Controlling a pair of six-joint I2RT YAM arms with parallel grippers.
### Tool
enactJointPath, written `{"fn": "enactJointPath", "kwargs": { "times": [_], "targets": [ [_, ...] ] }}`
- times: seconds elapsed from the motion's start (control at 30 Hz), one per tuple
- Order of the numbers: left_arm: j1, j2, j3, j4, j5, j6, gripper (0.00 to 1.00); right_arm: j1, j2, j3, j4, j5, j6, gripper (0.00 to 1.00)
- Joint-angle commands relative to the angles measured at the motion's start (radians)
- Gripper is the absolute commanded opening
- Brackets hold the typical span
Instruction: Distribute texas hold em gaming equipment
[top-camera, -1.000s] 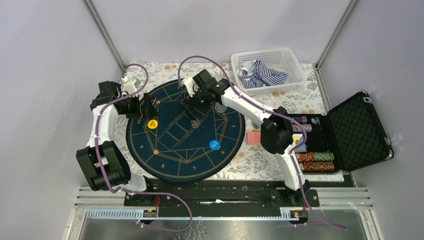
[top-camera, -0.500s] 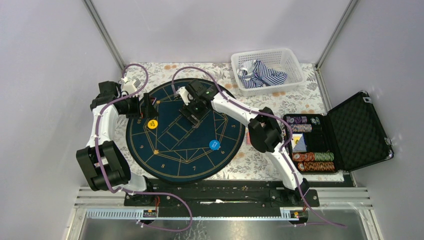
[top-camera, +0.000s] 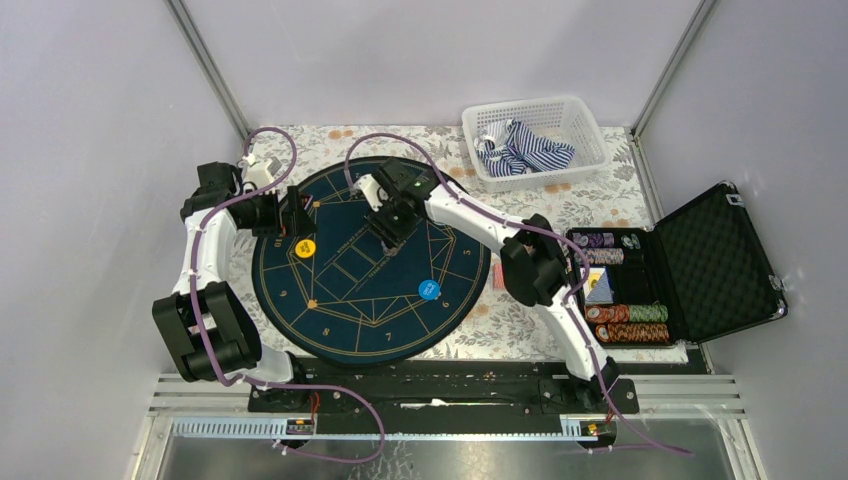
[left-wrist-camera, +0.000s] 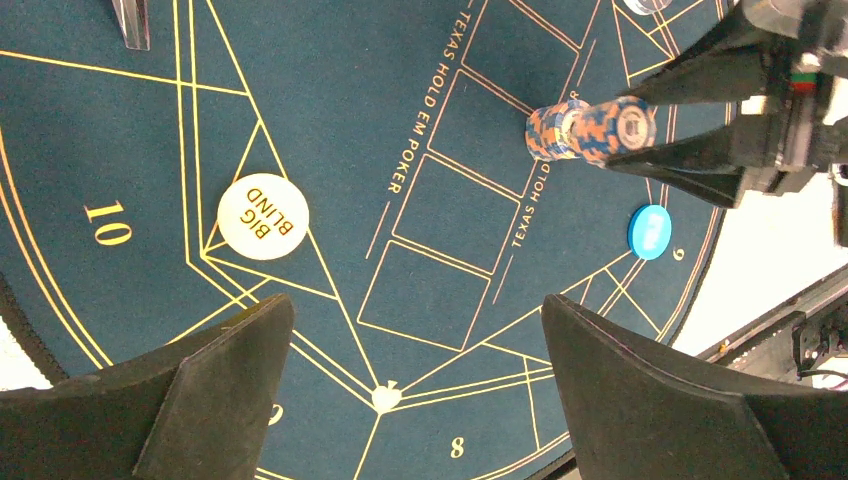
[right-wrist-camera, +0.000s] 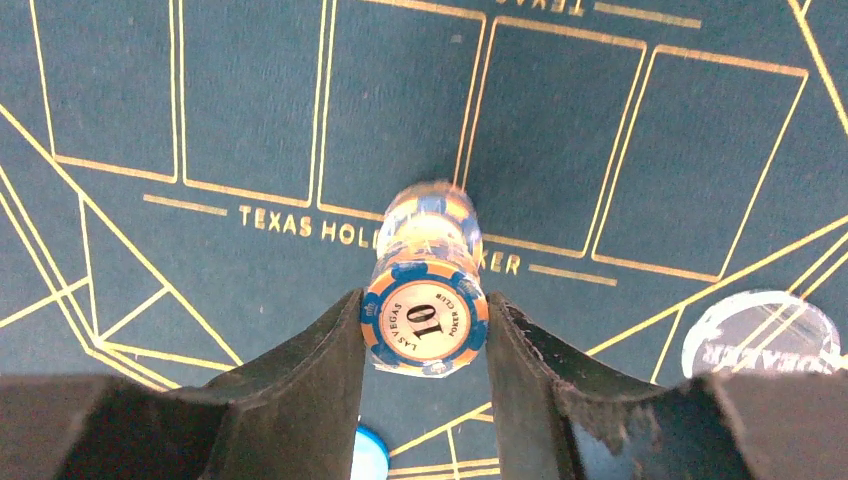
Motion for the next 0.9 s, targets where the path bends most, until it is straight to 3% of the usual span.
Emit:
{"fn": "enactJointPath", "kwargs": {
  "times": [0.0, 0.27, 0.47, 0.87],
  "targets": [
    [-0.004, -0.028, 0.016, 0.031, 0.005, 0.021, 0.99, 0.003, -0.206, -0.082, 0.007, -0.014, -0.033, 0.38],
    [-0.02, -0.038, 0.023, 0.006, -0.001, 0.041, 0.99, -0.008, -0.451, -0.371, 0.039, -0.02, -0.078, 0.37],
    [-0.04, -0.041, 0.03, 0.008, -0.001, 0.017, 0.99, -0.018, -0.632, -0.686, 0.213, -0.004, -0.096, 0.36],
    [-0.125, -0.053, 0.033, 0.008, -0.034, -0.022, 0.99, -0.018, -0.764, -1.01, 0.373, -0.015, -0.121, 0.34]
  ]
}}
